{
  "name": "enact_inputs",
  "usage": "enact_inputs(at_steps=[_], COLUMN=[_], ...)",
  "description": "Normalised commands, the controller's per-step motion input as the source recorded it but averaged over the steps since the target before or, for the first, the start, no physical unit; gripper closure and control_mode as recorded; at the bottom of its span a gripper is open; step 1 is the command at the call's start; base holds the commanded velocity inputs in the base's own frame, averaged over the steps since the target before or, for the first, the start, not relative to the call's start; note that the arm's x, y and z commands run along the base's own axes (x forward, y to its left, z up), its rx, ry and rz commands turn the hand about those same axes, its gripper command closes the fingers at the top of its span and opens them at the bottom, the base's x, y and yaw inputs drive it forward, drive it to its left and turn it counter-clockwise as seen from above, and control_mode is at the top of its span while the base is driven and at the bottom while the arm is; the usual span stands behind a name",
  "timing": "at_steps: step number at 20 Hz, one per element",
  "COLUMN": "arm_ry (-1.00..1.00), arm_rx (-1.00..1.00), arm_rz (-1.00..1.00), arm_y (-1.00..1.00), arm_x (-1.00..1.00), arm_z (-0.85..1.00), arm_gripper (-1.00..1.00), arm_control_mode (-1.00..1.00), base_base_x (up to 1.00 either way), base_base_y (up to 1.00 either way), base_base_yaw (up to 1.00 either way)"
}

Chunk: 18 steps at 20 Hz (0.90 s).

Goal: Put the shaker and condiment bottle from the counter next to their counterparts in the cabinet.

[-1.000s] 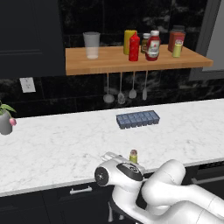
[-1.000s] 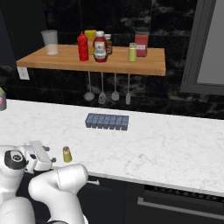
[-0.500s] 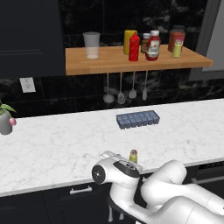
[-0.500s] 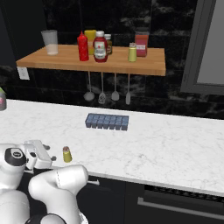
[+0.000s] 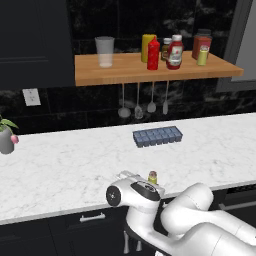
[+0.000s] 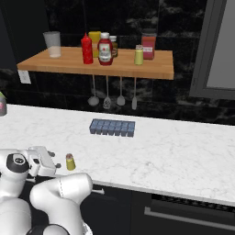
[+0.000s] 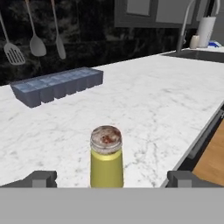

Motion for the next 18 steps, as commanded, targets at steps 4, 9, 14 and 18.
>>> enact_inputs(at_steps=[4, 9, 14, 18], arm_ry=[0.00, 0.00, 0.00, 0.00], arm_rx=[0.00, 0.00, 0.00, 0.00], arm_rz=[0.00, 0.00, 0.00, 0.00], arm_y=[-0.17, -0.20, -0.20, -0.27], arm_x=[0.02, 0.13, 0.22, 0.16], arm_z=[-0.01, -0.04, -0.11, -0.17], arm_gripper=[-1.00, -1.00, -1.00, -1.00], arm_control_mode=[-1.00, -1.00, -1.00, -1.00], base_base_x=[0.00, 0.00, 0.00, 0.00], base_base_y=[0.00, 0.00, 0.00, 0.00], base_base_yaw=[0.00, 0.00, 0.00, 0.00])
